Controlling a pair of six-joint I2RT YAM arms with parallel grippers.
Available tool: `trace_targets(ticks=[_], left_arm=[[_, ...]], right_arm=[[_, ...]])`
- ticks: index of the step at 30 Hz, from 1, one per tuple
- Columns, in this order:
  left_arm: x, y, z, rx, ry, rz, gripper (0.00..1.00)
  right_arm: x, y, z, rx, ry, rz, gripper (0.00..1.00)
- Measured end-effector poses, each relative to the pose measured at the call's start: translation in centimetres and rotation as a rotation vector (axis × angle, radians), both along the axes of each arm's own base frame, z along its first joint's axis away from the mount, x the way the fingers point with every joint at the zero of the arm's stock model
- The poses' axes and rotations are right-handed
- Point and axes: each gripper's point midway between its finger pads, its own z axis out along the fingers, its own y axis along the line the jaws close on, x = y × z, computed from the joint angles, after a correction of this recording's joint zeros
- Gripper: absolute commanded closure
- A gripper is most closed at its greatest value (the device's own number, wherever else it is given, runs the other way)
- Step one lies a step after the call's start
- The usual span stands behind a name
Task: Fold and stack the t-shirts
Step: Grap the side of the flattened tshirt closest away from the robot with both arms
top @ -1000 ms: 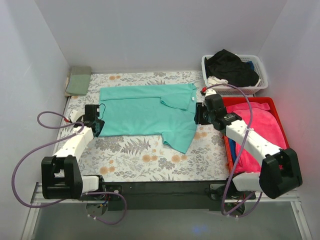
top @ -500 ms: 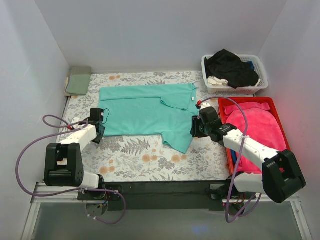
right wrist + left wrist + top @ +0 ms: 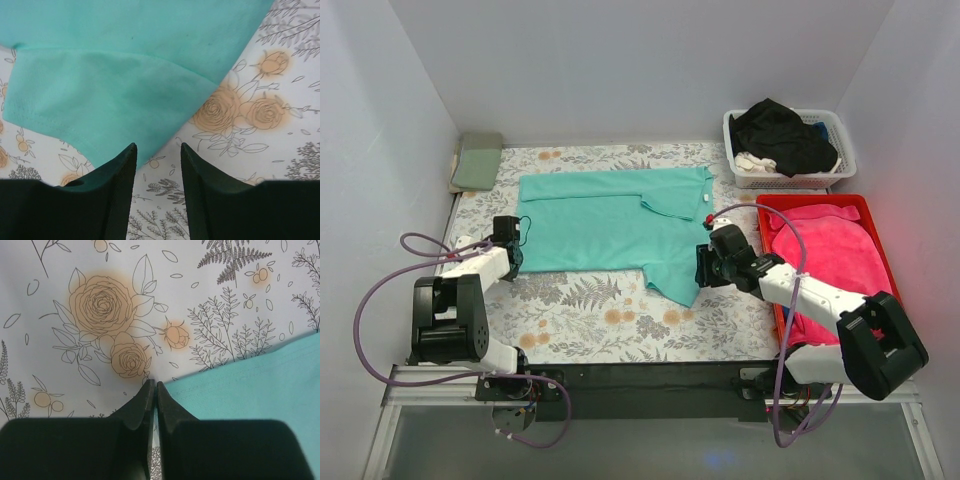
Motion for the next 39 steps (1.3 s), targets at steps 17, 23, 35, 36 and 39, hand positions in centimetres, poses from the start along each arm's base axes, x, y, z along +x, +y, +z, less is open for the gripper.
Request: trace_targets(ticks=[17, 23, 35, 36, 39], left_arm=[[0.6, 0.0, 0.0, -0.007, -0.029, -0.018, 1.00], [0.6, -0.2, 0.0, -0.022, -0.040, -0.026, 1.00], [0.5, -1.0, 0.1, -0.060, -0.049, -0.045, 1.00], [0.4, -1.1, 0.1, -0.065, -0.048, -0.047, 1.00], [0.2, -1.4, 0.1, -0.078, -0.051, -0.053, 1.00]], right_arm=[[-5.5, 2.9, -3.2, -0.003, 0.107, 0.095, 0.46], [-4.1, 4.9, -3.4, -0.053, 0.093, 0.083, 0.65], [-4.9, 4.4, -3.6, -0.131, 0.096, -0.043, 0.99], [-5.2, 4.0, -3.6, -0.139, 0.101, -0.049, 0.99], [-6.7, 1.8, -3.6, -0.176, 0.127, -0.079, 0.99]])
